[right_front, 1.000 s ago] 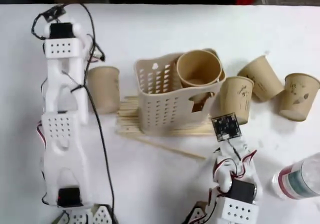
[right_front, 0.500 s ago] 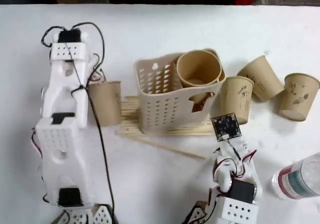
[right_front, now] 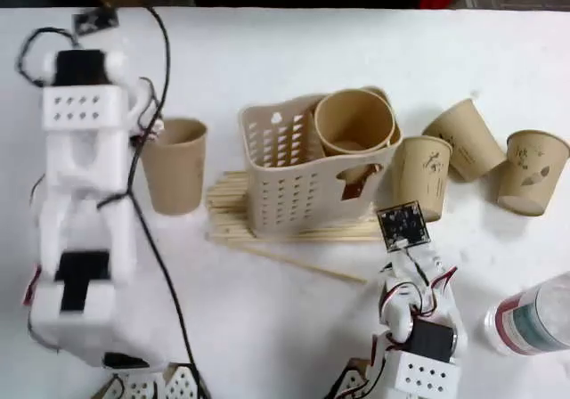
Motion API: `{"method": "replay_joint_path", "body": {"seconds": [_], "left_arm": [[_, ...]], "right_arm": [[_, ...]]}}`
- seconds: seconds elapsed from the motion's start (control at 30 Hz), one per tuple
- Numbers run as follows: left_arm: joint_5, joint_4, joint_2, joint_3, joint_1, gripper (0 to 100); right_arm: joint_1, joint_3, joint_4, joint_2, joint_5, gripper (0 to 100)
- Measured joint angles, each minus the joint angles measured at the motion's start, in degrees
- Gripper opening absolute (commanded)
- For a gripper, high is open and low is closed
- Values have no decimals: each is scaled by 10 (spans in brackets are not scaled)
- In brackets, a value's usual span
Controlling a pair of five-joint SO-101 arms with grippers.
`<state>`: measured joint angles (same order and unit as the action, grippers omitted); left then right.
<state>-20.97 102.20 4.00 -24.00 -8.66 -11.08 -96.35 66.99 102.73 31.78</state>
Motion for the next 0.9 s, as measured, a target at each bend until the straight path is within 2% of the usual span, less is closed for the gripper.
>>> {"method": "replay_joint_path", "body": {"seconds": [0.13,0.33,0.67,0.9], "left_arm": [[2,0,-117,-20,33,21],[3,-13,-236,-77,131,21],[3,-127,-244,-121,258,21],[3,-210,-244,-118,309,22]], "right_arm": [[0,0,0,0,0,46],[0,0,0,0,0,46],[0,0,0,0,0,46],[0,0,0,0,0,46]]}}
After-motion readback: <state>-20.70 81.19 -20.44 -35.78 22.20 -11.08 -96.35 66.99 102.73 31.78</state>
